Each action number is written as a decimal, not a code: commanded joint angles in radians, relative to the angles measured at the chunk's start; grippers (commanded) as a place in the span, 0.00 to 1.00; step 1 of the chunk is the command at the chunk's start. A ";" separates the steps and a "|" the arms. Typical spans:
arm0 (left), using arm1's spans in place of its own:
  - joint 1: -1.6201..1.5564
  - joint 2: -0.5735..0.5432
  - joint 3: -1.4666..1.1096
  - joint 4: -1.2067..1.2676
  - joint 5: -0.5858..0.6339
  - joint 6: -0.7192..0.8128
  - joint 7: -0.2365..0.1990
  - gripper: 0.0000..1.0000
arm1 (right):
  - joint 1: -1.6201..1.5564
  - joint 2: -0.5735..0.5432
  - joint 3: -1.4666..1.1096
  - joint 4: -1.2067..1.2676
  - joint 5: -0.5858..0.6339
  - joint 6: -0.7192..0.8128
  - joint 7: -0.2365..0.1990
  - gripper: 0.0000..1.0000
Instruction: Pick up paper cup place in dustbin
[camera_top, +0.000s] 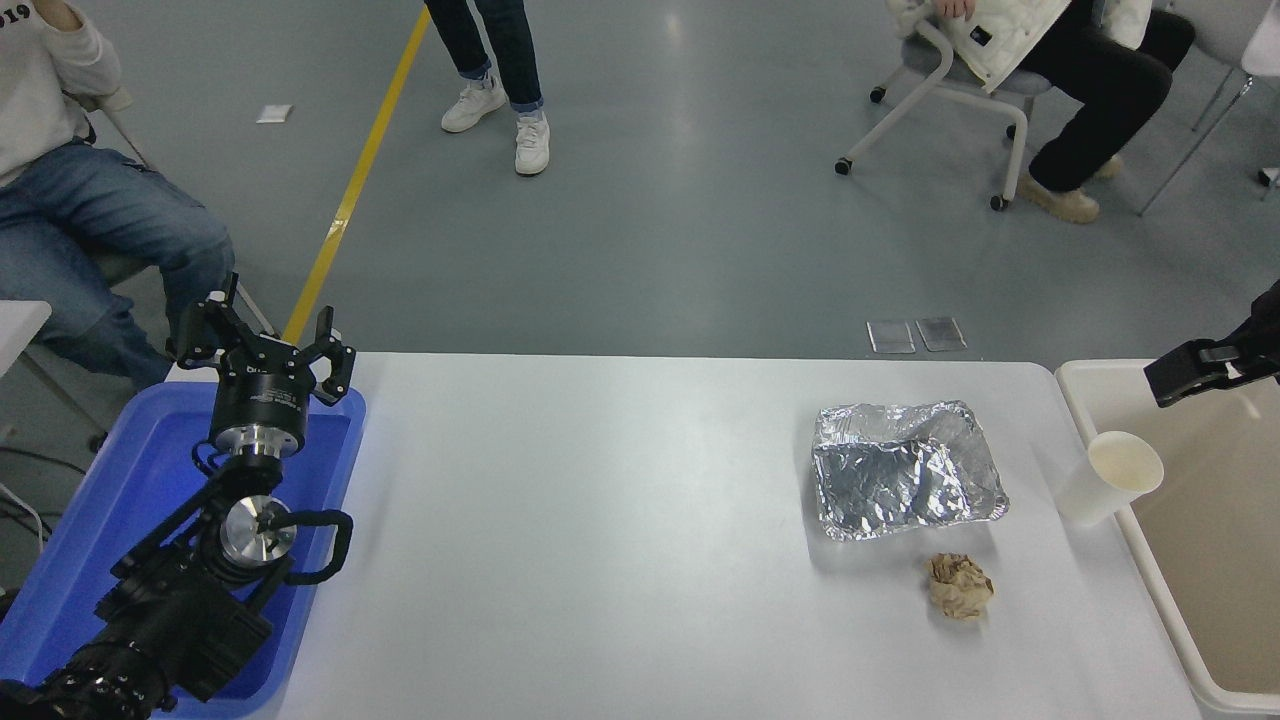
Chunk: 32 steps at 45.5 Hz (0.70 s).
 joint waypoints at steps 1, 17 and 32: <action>-0.001 0.000 0.000 0.000 0.000 0.000 0.000 0.99 | -0.293 -0.005 0.153 -0.189 -0.022 -0.142 0.004 1.00; -0.001 0.000 0.000 0.000 0.000 0.000 0.000 0.99 | -0.525 0.029 0.357 -0.283 -0.016 -0.241 0.003 1.00; -0.001 0.000 0.000 0.000 0.000 0.000 0.000 0.99 | -0.643 0.067 0.513 -0.395 -0.014 -0.251 0.001 1.00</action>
